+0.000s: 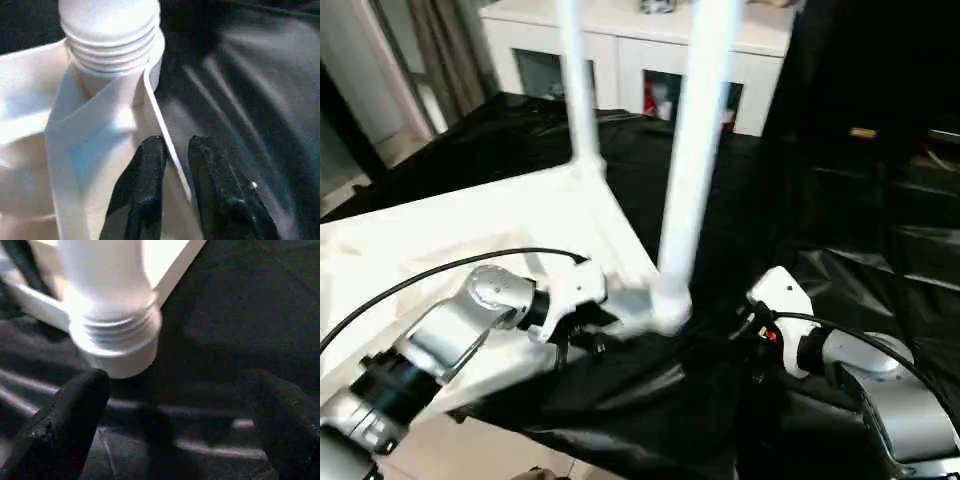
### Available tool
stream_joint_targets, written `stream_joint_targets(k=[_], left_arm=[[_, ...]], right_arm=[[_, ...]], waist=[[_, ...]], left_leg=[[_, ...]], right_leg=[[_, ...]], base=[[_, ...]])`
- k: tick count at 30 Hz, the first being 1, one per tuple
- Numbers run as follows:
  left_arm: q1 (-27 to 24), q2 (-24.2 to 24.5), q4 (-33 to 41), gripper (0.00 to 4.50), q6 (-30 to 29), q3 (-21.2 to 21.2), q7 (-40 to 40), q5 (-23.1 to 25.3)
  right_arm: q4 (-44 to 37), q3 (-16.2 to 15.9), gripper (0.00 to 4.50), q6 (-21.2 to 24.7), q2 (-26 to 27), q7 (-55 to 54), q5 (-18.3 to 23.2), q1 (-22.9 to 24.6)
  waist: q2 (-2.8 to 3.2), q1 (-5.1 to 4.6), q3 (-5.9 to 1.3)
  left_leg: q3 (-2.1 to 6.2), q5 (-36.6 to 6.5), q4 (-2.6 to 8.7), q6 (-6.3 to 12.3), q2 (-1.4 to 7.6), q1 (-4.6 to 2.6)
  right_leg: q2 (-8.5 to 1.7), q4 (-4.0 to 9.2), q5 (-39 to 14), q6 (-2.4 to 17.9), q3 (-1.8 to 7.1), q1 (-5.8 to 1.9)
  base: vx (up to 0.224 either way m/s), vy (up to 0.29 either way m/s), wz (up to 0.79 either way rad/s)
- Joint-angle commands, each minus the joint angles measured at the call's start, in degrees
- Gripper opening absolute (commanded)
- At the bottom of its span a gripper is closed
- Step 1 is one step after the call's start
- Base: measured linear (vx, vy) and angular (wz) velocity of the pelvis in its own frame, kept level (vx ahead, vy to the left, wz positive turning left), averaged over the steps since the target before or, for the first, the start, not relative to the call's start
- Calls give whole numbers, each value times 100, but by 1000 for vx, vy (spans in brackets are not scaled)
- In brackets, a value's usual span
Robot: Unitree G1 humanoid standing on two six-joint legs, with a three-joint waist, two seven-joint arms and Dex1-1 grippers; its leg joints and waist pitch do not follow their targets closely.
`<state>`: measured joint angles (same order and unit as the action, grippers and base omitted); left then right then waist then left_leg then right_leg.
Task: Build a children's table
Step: Rotate table base
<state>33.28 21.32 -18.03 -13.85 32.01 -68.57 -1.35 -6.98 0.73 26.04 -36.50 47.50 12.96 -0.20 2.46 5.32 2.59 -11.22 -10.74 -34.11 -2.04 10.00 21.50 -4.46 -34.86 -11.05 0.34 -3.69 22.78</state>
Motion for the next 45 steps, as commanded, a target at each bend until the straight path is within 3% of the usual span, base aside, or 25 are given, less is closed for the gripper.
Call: stream_joint_targets(k=[1,3,4,5,9,10,12,13,14,16,20,21,24,28,29,32,34,35,37,40,41,43,44,45], left_arm=[[141,-48,-132,76,479,118,-220,38],[291,-125,-462,76,1141,199,-439,100],[374,-176,-655,72,1517,225,-523,159],[454,-228,-834,72,1835,244,-573,212],[669,-354,-1243,57,2472,330,-656,325],[720,-369,-1334,52,2644,369,-671,369],[837,-424,-1593,46,3058,416,-699,438],[872,-453,-1673,42,3178,414,-699,449],[886,-470,-1708,42,3234,410,-708,447],[888,-488,-1722,32,3240,403,-722,432],[1066,-704,-2404,20,3649,263,-348,640],[1196,-756,-2694,17,3504,169,211,831],[1328,-782,-3008,7,3452,63,582,924],[1277,-888,-3111,1,2909,-519,-42,58],[1269,-820,-3119,1,2699,-688,-273,-152],[1303,-811,-3247,1,2722,-763,-279,-165],[1287,-695,-3255,1,2448,-804,-285,-163],[1225,-628,-3166,1,2242,-825,-277,-136],[1172,-642,-3092,1,2031,-918,-216,-164],[1123,-686,-3003,1,1839,-1038,-289,-297],[1089,-696,-2925,1,1704,-1085,-363,-379],[1047,-676,-2834,1,1669,-1100,-398,-393],[1019,-654,-2807,30,1695,-1103,-353,-357],[1015,-652,-2806,30,1705,-1105,-347,-355]], right_arm=[[77,110,450,-61,7,-69,10,20],[157,146,450,-150,-20,-86,-18,65],[188,176,450,-175,-23,-101,-27,81],[216,205,450,-195,-25,-119,-34,91],[263,271,450,-260,-24,-173,-29,117],[271,282,450,-265,-25,-191,-31,124],[280,291,450,-308,-16,-229,-49,164],[283,290,450,-326,-10,-234,-47,176],[286,290,450,-333,-9,-234,-46,180],[276,288,450,-340,-4,-240,-46,189],[336,265,450,-412,13,-261,-49,163],[337,274,450,-404,7,-264,-41,148],[362,298,450,-414,-9,-291,-44,134],[398,366,450,-382,24,-412,-29,74],[417,375,450,-374,72,-479,-28,18],[441,370,450,-390,93,-513,-23,-4],[436,341,450,-377,200,-551,7,-57],[413,292,450,-363,272,-576,9,-88],[400,255,450,-345,315,-612,0,-115],[370,222,450,-331,357,-622,20,-125],[359,174,450,-327,377,-641,2,-130],[360,70,450,-333,417,-670,-47,-142],[340,46,450,-335,443,-689,-56,-128],[338,43,450,-336,447,-693,-58,-126]], waist=[[-55,-19,-340],[-32,-14,-314],[-48,-17,-295],[-37,-6,-285],[-16,25,-255],[-13,47,-268],[-5,75,-286],[24,87,-294],[-4,90,-305],[-1,93,-311],[-21,99,-333],[-13,97,-338],[-34,85,-333],[-51,56,-342],[-73,26,-355],[-47,-12,-397],[-43,-17,-448],[-34,-11,-441],[-44,-9,-414],[-22,-20,-379],[-50,-31,-373],[-38,-38,-372],[-41,-41,-374],[-39,-39,-374]], left_leg=[[175,-1126,371,315,308,-71],[168,-1312,374,272,310,-96],[160,-1405,379,275,304,-110],[152,-1573,375,237,294,-156],[154,-1783,395,134,313,-210],[162,-1782,401,113,331,-225],[174,-1615,416,128,342,-159],[177,-1601,413,119,347,-168],[169,-1585,411,127,352,-172],[171,-1478,411,165,355,-134],[156,-1299,375,276,339,-111],[160,-1259,375,301,338,-103],[161,-1259,364,307,328,-102],[162,-1021,361,385,293,-44],[167,-938,361,429,310,-32],[160,-751,315,564,306,-29],[147,-306,250,827,300,20],[137,-252,229,940,297,32],[126,-395,239,956,297,26],[130,-706,272,777,310,0],[132,-802,288,714,314,-10],[138,-816,299,664,320,-10],[136,-824,296,655,319,-19],[135,-824,296,650,315,-17]], right_leg=[[-415,478,-1072,1157,269,-284],[-429,516,-1402,1120,273,-270],[-423,560,-1606,1078,272,-253],[-424,617,-2033,950,274,-229],[-436,664,-2537,858,284,-202],[-442,659,-2541,839,292,-197],[-461,615,-2309,837,290,-243],[-465,601,-2237,855,291,-239],[-461,587,-2069,909,292,-240],[-471,545,-1848,990,288,-271],[-468,517,-1528,1085,273,-288],[-466,504,-1473,1089,267,-294],[-466,500,-1448,1107,258,-302],[-480,491,-1491,1080,237,-344],[-471,466,-1301,1133,232,-341],[-455,397,-726,1321,234,-336],[-439,282,130,1490,234,-330],[-445,275,298,1540,231,-313],[-449,309,51,1550,217,-299],[-450,382,-653,1451,221,-299],[-442,403,-822,1411,222,-295],[-447,399,-842,1411,230,-290],[-443,401,-824,1395,237,-283],[-444,404,-823,1385,239,-284]], base=[[0,0,0],[0,0,0],[0,0,0],[0,0,0],[0,0,0],[0,0,0],[0,0,0],[0,0,0],[0,0,0],[0,0,0],[0,0,0],[0,0,0],[0,0,0],[0,0,0],[0,0,0],[0,0,0],[0,0,0],[0,0,0],[0,0,0],[0,0,0],[0,0,0],[0,0,0],[0,0,0],[0,0,0]])
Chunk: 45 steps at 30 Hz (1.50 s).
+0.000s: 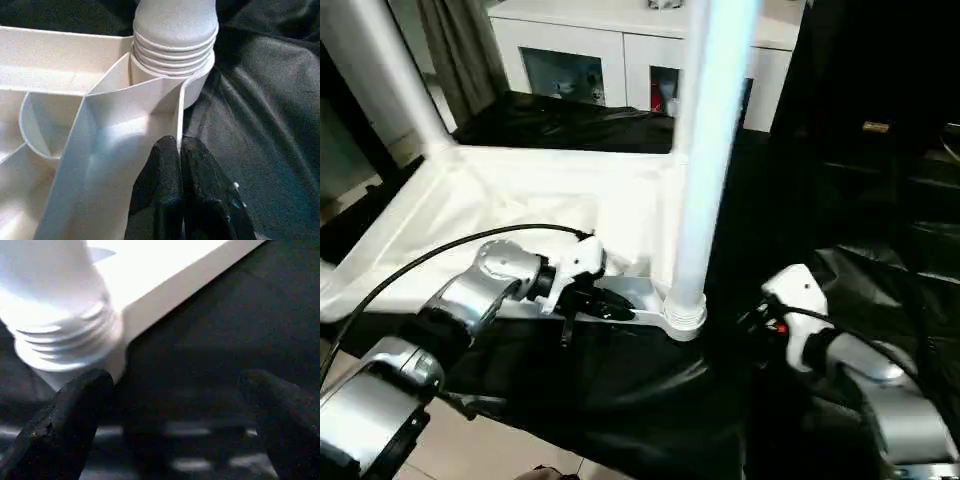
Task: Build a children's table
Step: Rotate table base
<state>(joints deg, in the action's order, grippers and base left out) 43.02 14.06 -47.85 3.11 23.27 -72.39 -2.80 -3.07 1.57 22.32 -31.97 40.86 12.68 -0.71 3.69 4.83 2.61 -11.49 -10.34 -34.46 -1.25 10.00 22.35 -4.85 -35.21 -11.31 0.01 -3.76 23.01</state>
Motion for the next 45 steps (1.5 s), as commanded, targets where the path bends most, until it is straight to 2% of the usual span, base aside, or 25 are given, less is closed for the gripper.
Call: stream_joint_targets(k=[1,9,18,20,23,26,27,28,29,30,31,32,33,34,35,36,37,38,39,40,41,42,43,44,45], left_arm=[[0,96,210,47,64,-249,94,-195],[-150,105,528,67,-15,-395,130,-178],[-550,142,1383,86,-547,-564,323,-396],[-647,135,1519,102,-731,-601,818,-201],[-891,15,2005,104,-1183,-1114,1903,-209],[-1273,-242,2529,137,-1184,-1775,3043,-322],[-1523,-354,2865,144,-1366,-2033,3394,-415],[-1740,-454,3117,142,-1355,-2218,3746,-358],[-1872,-513,3264,142,-1336,-2325,3950,-320],[-2149,-619,3530,142,-1217,-2509,4309,-217],[-2380,-701,3735,142,-1157,-2650,4634,-131],[-2544,-757,3835,177,-1101,-2727,4902,-9],[-2718,-746,3968,177,-1063,-2643,5292,296],[-2755,-734,3983,182,-1054,-2585,5432,432],[-2756,-728,3993,181,-1064,-2553,5529,511],[-2717,-731,3973,193,-1056,-2532,5662,592],[-2717,-731,3973,193,-1056,-2532,5662,592],[-2669,-754,4002,193,-1212,-2533,5759,591],[-2624,-723,3996,193,-1315,-2522,5883,699],[-2643,-709,4071,193,-1427,-2513,5909,736],[-2663,-700,4125,193,-1485,-2507,5918,758],[-2660,-710,4162,193,-1433,-2541,5877,693],[-2673,-691,4221,193,-1418,-2570,5889,703],[-2709,-702,4299,193,-1432,-2620,5984,719],[-2748,-716,4369,193,-1464,-2653,5948,636]], right_arm=[[-67,-61,450,33,39,-55,-57,-65],[-196,-75,450,53,159,-305,-137,-6],[-553,151,450,250,163,-498,-35,230],[-682,205,450,298,147,-539,-45,263],[-782,560,450,388,245,-937,-15,290],[-905,865,450,348,455,-1320,31,384],[-991,937,450,342,632,-1599,-33,435],[-1085,958,450,389,825,-1810,-36,480],[-1141,960,450,396,949,-1937,-43,508],[-1244,899,450,271,1242,-2196,-86,573],[-1301,802,450,155,1517,-2451,-169,609],[-1254,688,450,98,1741,-2667,-255,573],[-1088,604,450,77,2096,-3046,-298,383],[-967,548,450,119,2235,-3197,-323,255],[-894,491,450,118,2270,-3253,-385,190],[-751,411,450,124,2316,-3309,-463,72],[-751,411,450,124,2316,-3309,-463,72],[-598,319,450,176,2358,-3346,-553,-43],[-503,226,450,217,2351,-3293,-597,-117],[-495,213,450,229,2408,-3301,-612,-119],[-502,216,450,229,2451,-3312,-618,-112],[-523,229,450,187,2493,-3279,-582,-86],[-533,230,450,140,2516,-3257,-567,-66],[-549,183,450,77,2515,-3267,-595,-24],[-607,110,450,-7,2502,-3129,-543,44]], waist=[[-168,17,-380],[-123,18,-363],[-147,15,-363],[-115,-1,-352],[-63,-13,-352],[-89,-40,-351],[-184,-56,-340],[-131,-43,-346],[-164,-83,-345],[-282,-97,-341],[-220,-91,-361],[-244,-171,-338],[-233,-213,-320],[-148,-292,-319],[-67,-396,-303],[54,-393,-287],[54,-393,-287],[-14,-371,-249],[17,-336,-248],[-107,-340,-278],[-395,-293,-304],[-528,-130,-324],[-478,45,-291],[-493,114,-246],[-429,148,-293]], left_leg=[[160,-849,331,561,311,-101],[168,-971,359,438,320,-117],[174,-960,365,442,328,-115],[176,-1030,369,419,328,-118],[186,-1122,370,317,329,-129],[178,-1197,371,278,317,-125],[171,-1181,377,314,313,-116],[185,-1129,384,317,316,-114],[180,-1076,380,378,314,-92],[166,-1062,378,409,305,-83],[185,-978,378,416,309,-70],[225,-1121,432,311,338,-89],[253,-1280,469,231,375,-126],[401,-1659,584,73,559,-245],[676,-1891,824,110,986,-329],[862,-1983,1025,101,1382,-395],[862,-1983,1025,101,1382,-395],[804,-2293,1158,189,1490,-400],[785,-2352,1148,262,1437,-405],[544,-2479,967,512,1123,-353],[4,-2255,73,578,77,-121],[-74,-1721,-614,669,-293,-21],[158,-777,-679,558,-224,270],[283,-381,-428,318,-216,278],[399,-478,-185,391,-132,225]], right_leg=[[-403,431,-773,1398,248,-312],[-408,450,-887,1348,253,-306],[-410,444,-888,1324,258,-305],[-394,462,-1000,1261,257,-299],[-394,466,-1140,1232,246,-299],[-374,509,-1259,1155,236,-294],[-363,527,-1288,1117,233,-294],[-379,501,-1301,1113,232,-292],[-374,512,-1261,1089,227,-288],[-354,527,-1324,1035,220,-279],[-378,488,-1274,1025,225,-297],[-288,509,-1578,898,162,-246],[-183,545,-1671,837,115,-213],[-46,516,-1517,773,41,-176],[20,312,-1134,770,-56,-154],[1,-61,-724,689,-69,-56],[1,-61,-724,689,-69,-56],[-15,-402,-473,617,-54,63],[-54,-421,-409,652,-4,79],[-159,-224,-93,1009,109,-14],[-192,482,-389,1671,235,-93],[-411,713,-1103,1676,345,-218],[-679,682,-2122,815,542,-437],[-624,634,-2643,-601,513,-445],[-630,599,-2305,-1270,558,-504]], base=[[0,0,0],[0,0,0],[0,0,0],[0,0,0],[0,0,0],[0,0,0],[0,0,0],[0,0,0],[0,0,0],[0,0,0],[0,0,0],[0,0,0],[0,0,0],[0,0,0],[0,0,0],[-26,-68,7],[-22,-106,17],[-22,-106,17],[-20,-180,17],[-27,-227,9],[-27,-227,9],[-19,-226,4],[-30,-198,-1],[-30,-198,-1],[-42,-144,-2]])
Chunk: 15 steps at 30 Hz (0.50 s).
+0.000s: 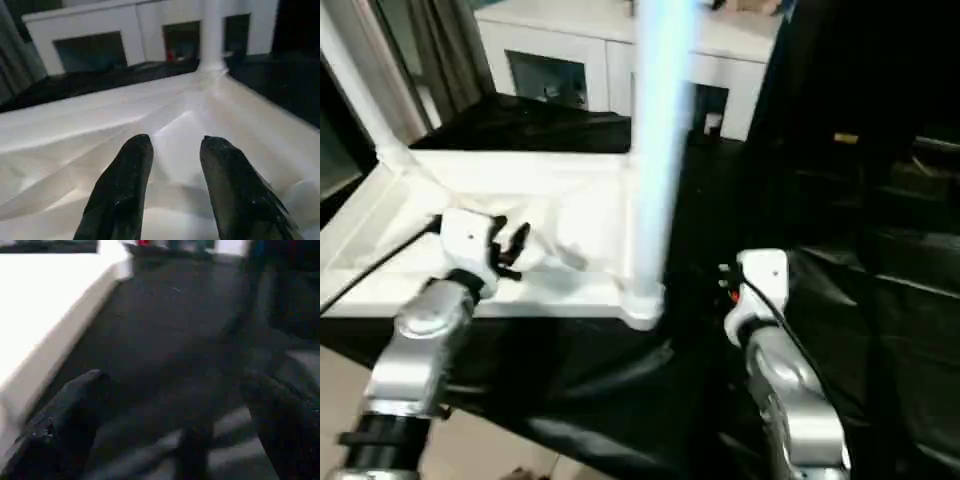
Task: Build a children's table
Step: Rotate table base
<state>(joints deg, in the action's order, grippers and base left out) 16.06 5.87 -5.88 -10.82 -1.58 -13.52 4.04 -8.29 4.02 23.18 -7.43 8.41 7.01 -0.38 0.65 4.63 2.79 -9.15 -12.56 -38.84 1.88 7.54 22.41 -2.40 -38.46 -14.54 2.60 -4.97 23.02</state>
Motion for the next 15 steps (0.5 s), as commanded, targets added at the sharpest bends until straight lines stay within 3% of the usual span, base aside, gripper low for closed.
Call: stream_joint_targets(k=[1,2,3,4,5,6,7,8,9,10,11,12,13,14,15], left_arm=[[-62,91,197,193,-83,-183,47,-115],[-95,90,237,193,-15,-164,-70,-236],[-100,87,251,193,-54,-159,-72,-252],[-106,77,281,193,-167,-148,-73,-293],[-96,109,256,193,-131,-116,-44,-222],[-91,135,254,193,-120,-85,-14,-163],[-91,135,254,193,-120,-85,-14,-163],[-83,113,256,193,-111,-77,55,-122],[-83,106,256,193,-101,-74,67,-114],[-82,71,240,193,-168,-61,277,41],[-87,66,243,193,-183,-30,319,90],[-91,61,246,193,-197,-4,355,132],[-105,50,268,193,-213,25,334,117],[-125,6,307,193,-203,48,319,76],[-138,-28,343,193,-200,65,332,44]], right_arm=[[-98,-194,450,-161,38,196,69,35],[-103,-300,450,-17,24,230,90,69],[-94,-325,450,-15,12,234,78,69],[-66,-388,450,-23,-20,254,47,66],[-38,-379,450,-2,-1,243,72,51],[-11,-365,450,15,23,235,83,37],[-11,-365,450,15,23,235,83,37],[51,-344,450,-47,18,214,36,-12],[66,-336,450,-69,20,197,18,-24],[119,-292,450,-139,16,161,-46,-85],[134,-293,450,-159,-6,185,-65,-107],[147,-294,450,-176,-25,205,-81,-125],[155,-298,450,-189,-43,234,-87,-137],[169,-308,450,-217,-58,249,-106,-144],[174,-322,450,-238,-81,263,-106,-146]], waist=[[-37,175,-326],[-24,106,-304],[63,135,-362],[34,155,-348],[87,208,-341],[-22,279,-311],[-58,401,-245],[-142,529,-233],[-121,606,-223],[-209,645,-204],[-143,616,-239],[-201,566,-239],[72,410,-330],[208,189,-330],[283,82,-377]], left_leg=[[231,-241,403,160,201,165],[343,-175,541,323,339,119],[352,-225,552,383,379,48],[276,-464,529,441,356,1],[15,-628,363,106,298,-272],[-30,-764,324,-26,168,-220],[67,-813,279,-89,214,-196],[137,-908,49,-89,141,-148],[227,-917,-61,-159,139,-119],[481,-780,-122,-207,119,89],[520,-585,-27,-348,29,33],[582,-409,178,-172,30,111],[572,33,631,-355,254,-248],[756,-199,897,-439,711,-423],[902,-225,1013,-664,941,-458]], right_leg=[[-852,935,-1607,-1495,604,-507],[-595,883,-961,-1430,419,-421],[-601,889,-855,-1349,376,-403],[-745,917,-1103,-1054,444,-388],[-613,1180,-2260,-938,866,-178],[-571,1118,-2572,-957,1046,-303],[-635,1133,-3071,-720,1409,-321],[-769,1159,-3464,-517,1862,-416],[-834,1193,-3489,-311,2101,-460],[-773,1037,-2927,173,2168,-570],[-367,987,-2135,479,2100,-438],[-306,864,-1544,642,1822,-474],[39,730,-698,712,1313,-204],[197,379,-202,480,971,10],[120,211,-61,393,807,5]], base=[[-38,-110,1],[-38,-110,1],[-38,-87,4],[0,0,0],[0,0,0],[-27,2,-21],[2,58,-45],[2,58,-45],[5,128,-47],[-10,181,-44],[-10,181,-44],[-28,216,-17],[-27,261,12],[-27,261,12],[-23,262,22]])
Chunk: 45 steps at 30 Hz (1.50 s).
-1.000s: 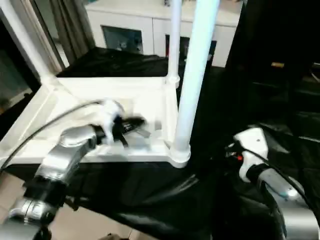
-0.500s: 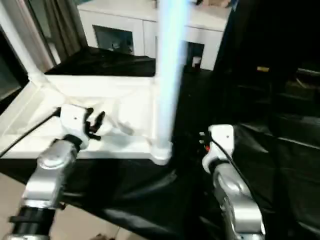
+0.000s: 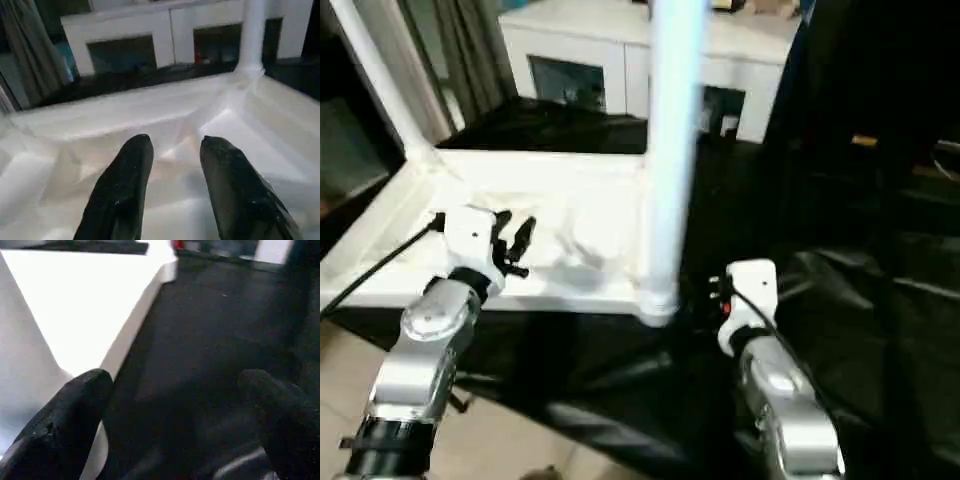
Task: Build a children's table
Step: Rotate table base
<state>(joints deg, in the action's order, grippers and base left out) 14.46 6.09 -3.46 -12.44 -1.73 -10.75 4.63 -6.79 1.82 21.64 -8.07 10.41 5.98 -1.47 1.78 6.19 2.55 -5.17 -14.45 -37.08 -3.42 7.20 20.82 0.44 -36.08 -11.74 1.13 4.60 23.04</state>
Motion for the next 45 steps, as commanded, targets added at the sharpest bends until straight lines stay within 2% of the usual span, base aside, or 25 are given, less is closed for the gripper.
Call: stream_joint_targets(k=[1,3,6,7,8,9,14,16,18,19,20,21,22,23,25,27,28,29,30,32,33,34,36,41,45], left_arm=[[21,-68,117,193,-32,86,74,-30],[11,-97,128,193,-50,85,89,-83],[-19,-77,121,193,26,131,27,-87],[-40,-52,110,193,66,193,-37,-67],[-48,-42,104,193,85,224,-68,-62],[-48,-41,99,193,95,238,-100,-77],[-83,-66,174,193,56,328,-391,-310],[-58,-48,143,193,65,318,-407,-324],[-5,-9,99,193,65,297,-424,-325],[1,-6,94,193,65,293,-427,-327],[19,5,75,193,68,281,-435,-333],[7,42,105,193,37,307,-482,-356],[5,55,112,193,30,316,-499,-362],[4,78,117,193,30,328,-518,-363],[-3,103,120,193,19,333,-496,-329],[-20,157,146,193,-50,245,-355,-283],[-18,203,128,193,-77,248,-301,-200],[-26,274,115,193,-125,222,-242,-127],[-28,275,116,193,-127,219,-241,-128],[-154,396,216,193,-174,120,-319,-198],[-194,447,243,193,-165,121,-364,-216],[-221,479,266,193,-161,127,-391,-225],[-338,705,347,193,-184,70,-932,-599],[-427,1121,388,224,-149,-14,-2064,-1293],[-356,2131,27,266,-169,444,-3790,-1359]], right_arm=[[28,-112,450,-98,-34,68,0,-40],[20,-81,450,-101,-85,65,34,-49],[17,-56,450,-103,-174,100,5,-49],[13,-6,450,-90,-225,89,-31,-40],[12,23,450,-83,-248,81,-49,-37],[18,52,450,-76,-262,76,-68,-42],[-36,122,450,73,-347,225,86,12],[-1,50,450,31,-360,253,68,8],[53,48,450,-29,-309,191,84,-42],[59,43,450,-31,-311,191,80,-49],[76,27,450,-38,-318,196,67,-68],[91,-15,450,-9,-349,210,2,-73],[100,-24,450,-6,-356,220,-9,-76],[126,-45,450,-12,-371,252,-21,-84],[131,-73,450,-53,-389,305,-35,-77],[61,-206,450,-130,-481,594,15,-34],[34,-244,450,-162,-520,682,30,-23],[14,-296,450,-208,-571,812,69,-21],[14,-299,450,-209,-572,817,71,-20],[13,-376,450,-206,-623,948,103,-6],[20,-387,450,-207,-622,967,114,-5],[18,-389,450,-207,-620,980,125,0],[28,-394,450,-227,-688,1135,168,-2],[-25,-284,450,-234,-821,1505,455,27],[-30,-283,450,-224,-1339,2238,659,16]], waist=[[288,-225,-367],[295,-362,-435],[215,-384,-504],[24,-350,-509],[-284,-253,-562],[-321,-137,-520],[-156,-252,-149],[-10,-540,-29],[120,-387,9],[98,-361,30],[28,-190,-71],[-431,-215,-28],[-291,-123,-92],[-422,-70,-143],[-398,-43,-160],[-27,-78,-268],[354,-203,-478],[381,-469,-535],[214,-428,-604],[-49,-484,-592],[-150,-451,-571],[-377,-391,-504],[-212,-383,-471],[-83,-458,-324],[-65,-411,-244]], left_leg=[[672,100,962,-437,1197,-281],[840,1640,883,-270,1330,-302],[686,3735,581,1172,952,-349],[492,3486,373,1649,637,-190],[40,2274,166,1448,79,309],[-79,1508,210,1196,8,385],[-209,-2453,567,-144,327,-237],[-212,-4148,365,-416,497,-1212],[-16,-5445,1521,-294,1142,-406],[-90,-5630,1635,-219,1169,-335],[-266,-5016,1272,284,816,-284],[-454,-2642,-109,282,139,-252],[-327,-1397,-515,475,178,-5],[-115,-668,-733,615,157,492],[-103,-289,-605,674,72,535],[-130,946,190,1019,215,303],[268,1713,471,1253,544,-409],[982,2976,400,2967,1076,-878],[1189,6107,120,3364,1219,-887],[1094,8046,-7,2384,735,-640],[908,7169,-50,2023,345,-372],[400,4141,-13,1492,-259,222],[201,569,364,557,8,213],[36,-1075,658,102,288,67],[-95,-2496,778,-235,380,-33]], right_leg=[[-237,-193,-354,308,-420,57],[-338,-474,-543,37,-652,165],[-492,-205,-366,-51,-612,121],[-700,162,150,170,-448,-33],[-908,275,1257,278,-312,-481],[-1035,366,1516,28,-254,-503],[-740,933,-4983,-240,-613,-157],[-174,1099,-4539,-227,-1077,302],[-481,-429,-2195,-45,-1062,-732],[-526,-617,-1707,-50,-1063,-840],[-689,-543,-2538,-254,-609,-1032],[-1097,939,-5823,-540,-203,-803],[-1575,1153,-6423,-241,78,-1009],[-1502,959,-5714,83,191,-1335],[-1231,913,-4474,420,23,-1380],[-778,848,-2149,864,-482,-1333],[-346,240,-573,280,-892,-907],[-327,-525,-674,-191,-836,-156],[-689,-569,-17,-616,-476,82],[-922,-173,1604,-1043,-70,146],[-908,39,2194,-941,-25,57],[-820,150,3328,-897,-141,-337],[-903,298,1793,-193,-337,-534],[-693,449,-231,874,-507,-332],[-724,621,-2385,471,-440,-181]], base=[[-10,186,19],[-9,142,12],[-14,-20,-4],[-70,-110,-17],[-70,-110,-17],[-96,-113,-4],[-115,-77,-4],[-95,-3,-44],[-50,33,-78],[-35,-27,-47],[-35,-27,-47],[57,-90,-20],[87,-51,-17],[87,-51,-17],[116,-46,17],[162,-25,30],[234,23,-1],[234,23,-1],[169,-33,-27],[-24,-7,-30],[-157,55,-20],[-140,63,11],[-108,31,9],[-12,-22,-5],[-66,-22,4]])
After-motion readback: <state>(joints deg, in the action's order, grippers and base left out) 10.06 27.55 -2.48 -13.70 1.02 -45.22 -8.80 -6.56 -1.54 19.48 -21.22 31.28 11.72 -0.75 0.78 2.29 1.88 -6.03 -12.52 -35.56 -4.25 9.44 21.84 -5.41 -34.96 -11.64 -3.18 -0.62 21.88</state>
